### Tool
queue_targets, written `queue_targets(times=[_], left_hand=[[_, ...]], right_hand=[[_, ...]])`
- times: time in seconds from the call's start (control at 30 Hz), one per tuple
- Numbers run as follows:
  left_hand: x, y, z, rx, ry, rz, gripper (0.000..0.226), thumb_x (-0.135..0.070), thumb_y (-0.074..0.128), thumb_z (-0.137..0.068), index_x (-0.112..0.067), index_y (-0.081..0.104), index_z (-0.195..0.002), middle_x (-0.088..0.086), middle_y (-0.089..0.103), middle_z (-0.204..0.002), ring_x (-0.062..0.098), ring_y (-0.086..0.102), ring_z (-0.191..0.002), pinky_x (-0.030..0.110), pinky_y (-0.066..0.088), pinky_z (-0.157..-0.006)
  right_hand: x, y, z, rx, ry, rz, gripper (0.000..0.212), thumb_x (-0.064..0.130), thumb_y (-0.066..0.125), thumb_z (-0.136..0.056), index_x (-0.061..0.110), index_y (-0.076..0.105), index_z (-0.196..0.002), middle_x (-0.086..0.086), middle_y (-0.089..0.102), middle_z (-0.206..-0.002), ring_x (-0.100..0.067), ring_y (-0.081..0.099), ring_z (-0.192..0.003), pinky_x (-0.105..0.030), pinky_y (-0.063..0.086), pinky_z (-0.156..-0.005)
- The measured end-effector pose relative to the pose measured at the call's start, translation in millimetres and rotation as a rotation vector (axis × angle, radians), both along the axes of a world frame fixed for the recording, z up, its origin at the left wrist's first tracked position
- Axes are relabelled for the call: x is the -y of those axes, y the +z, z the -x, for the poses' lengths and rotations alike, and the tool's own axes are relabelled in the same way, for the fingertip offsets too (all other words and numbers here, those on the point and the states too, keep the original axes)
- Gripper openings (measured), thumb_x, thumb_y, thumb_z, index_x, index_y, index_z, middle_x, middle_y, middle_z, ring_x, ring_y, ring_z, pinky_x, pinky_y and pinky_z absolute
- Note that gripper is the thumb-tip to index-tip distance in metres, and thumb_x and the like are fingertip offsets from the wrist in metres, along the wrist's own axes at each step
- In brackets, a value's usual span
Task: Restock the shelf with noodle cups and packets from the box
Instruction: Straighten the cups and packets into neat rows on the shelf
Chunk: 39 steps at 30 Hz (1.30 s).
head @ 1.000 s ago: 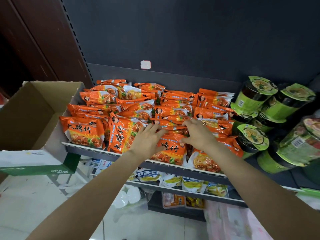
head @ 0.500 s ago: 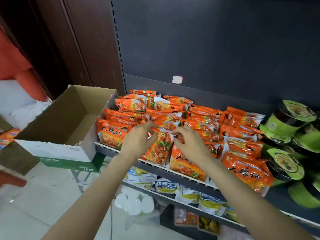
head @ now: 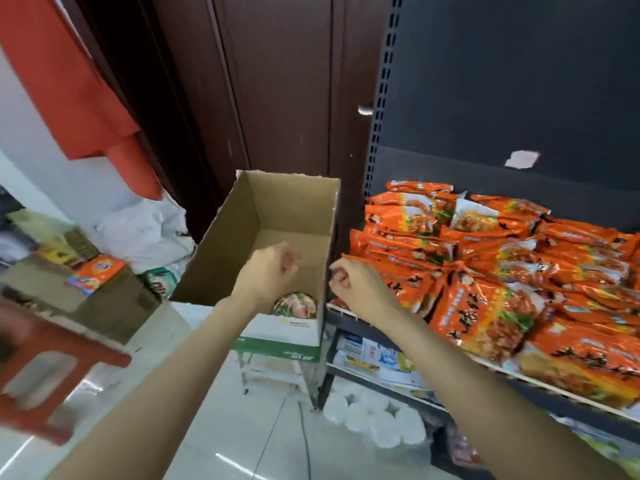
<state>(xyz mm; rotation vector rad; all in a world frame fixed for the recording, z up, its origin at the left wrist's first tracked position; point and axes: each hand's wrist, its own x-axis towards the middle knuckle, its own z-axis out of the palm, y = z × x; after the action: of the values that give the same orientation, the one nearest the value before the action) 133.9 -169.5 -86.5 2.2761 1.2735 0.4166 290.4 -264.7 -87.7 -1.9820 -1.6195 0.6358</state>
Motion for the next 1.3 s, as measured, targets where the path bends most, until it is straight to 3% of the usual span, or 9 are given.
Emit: queue_targets(times=[0.23,0.4,0.5,0.6,0.73,0.93,1.07,1.17,1.3], left_hand=[[-60,-60,18,-0.178,-0.071,0.286,0.028,-0.016,0.061,-0.088,-0.009,0.064,-0.115,0.009,0.067,-0.113,0.024,0.061,-0.104,0.026,0.044,-0.091],[-83,-99,9,-0.299,-0.173,0.508,0.059,-0.026,0.074,-0.080,-0.014,0.050,-0.132,0.009,0.056,-0.128,0.026,0.055,-0.115,0.029,0.042,-0.099],[-89,-114,4,-0.395,-0.264,0.543,0.064,-0.027,0.074,-0.080,-0.018,0.045,-0.136,0.008,0.053,-0.135,0.026,0.051,-0.120,0.030,0.042,-0.098],[-92,-122,1,-0.431,-0.298,0.546,0.062,-0.019,0.073,-0.080,-0.019,0.046,-0.136,0.008,0.053,-0.135,0.027,0.052,-0.118,0.031,0.047,-0.091],[-96,-126,1,-0.383,-0.255,0.604,0.060,-0.014,0.077,-0.076,-0.016,0.052,-0.131,0.011,0.055,-0.130,0.029,0.054,-0.114,0.032,0.052,-0.083],[-102,-115,3,-0.242,-0.136,0.538,0.052,-0.012,0.076,-0.077,-0.013,0.058,-0.126,0.012,0.063,-0.121,0.027,0.059,-0.109,0.028,0.052,-0.081],[-105,-98,15,-0.068,-0.050,0.460,0.053,-0.010,0.077,-0.075,-0.008,0.058,-0.124,0.012,0.063,-0.122,0.025,0.059,-0.111,0.031,0.050,-0.091],[-104,-79,25,0.013,-0.022,0.401,0.053,-0.013,0.077,-0.075,-0.006,0.058,-0.124,0.012,0.064,-0.120,0.024,0.060,-0.110,0.031,0.049,-0.093],[-100,-46,38,0.093,0.034,0.335,0.050,-0.014,0.074,-0.079,-0.006,0.057,-0.126,0.012,0.064,-0.121,0.026,0.061,-0.109,0.038,0.053,-0.088]], right_hand=[[-33,-36,34,0.046,-0.111,0.161,0.046,0.021,0.054,-0.094,0.005,0.040,-0.134,-0.012,0.058,-0.118,-0.026,0.060,-0.102,-0.031,0.046,-0.079],[-43,-40,34,0.029,-0.177,0.176,0.057,0.017,0.055,-0.093,0.004,0.029,-0.141,-0.017,0.058,-0.121,-0.029,0.061,-0.102,-0.041,0.049,-0.086],[-46,-41,35,0.027,-0.135,0.187,0.065,0.014,0.054,-0.093,0.011,0.019,-0.148,-0.003,0.058,-0.083,-0.022,0.057,-0.078,-0.023,0.039,-0.058],[-49,-43,36,0.006,-0.152,0.185,0.068,0.011,0.054,-0.093,0.013,0.017,-0.149,0.006,0.044,-0.066,-0.009,0.044,-0.058,-0.018,0.037,-0.052],[-49,-40,37,-0.016,-0.159,0.172,0.067,0.008,0.055,-0.092,0.013,0.019,-0.149,0.011,0.039,-0.062,-0.003,0.038,-0.051,-0.008,0.038,-0.049],[-51,-47,36,-0.042,-0.187,0.176,0.070,0.009,0.055,-0.092,0.017,0.017,-0.150,0.005,0.045,-0.063,-0.007,0.043,-0.053,-0.015,0.038,-0.050],[-52,-50,36,-0.041,-0.201,0.179,0.071,0.008,0.056,-0.091,0.017,0.018,-0.149,0.004,0.047,-0.062,-0.006,0.044,-0.053,-0.014,0.037,-0.046],[-54,-50,36,-0.064,-0.208,0.207,0.070,0.007,0.055,-0.091,0.018,0.018,-0.150,-0.011,0.066,-0.088,-0.016,0.059,-0.067,-0.021,0.046,-0.059],[-57,-38,39,-0.106,-0.186,0.239,0.068,0.009,0.056,-0.092,0.019,0.021,-0.149,-0.007,0.055,-0.133,-0.023,0.059,-0.110,-0.031,0.046,-0.092]])
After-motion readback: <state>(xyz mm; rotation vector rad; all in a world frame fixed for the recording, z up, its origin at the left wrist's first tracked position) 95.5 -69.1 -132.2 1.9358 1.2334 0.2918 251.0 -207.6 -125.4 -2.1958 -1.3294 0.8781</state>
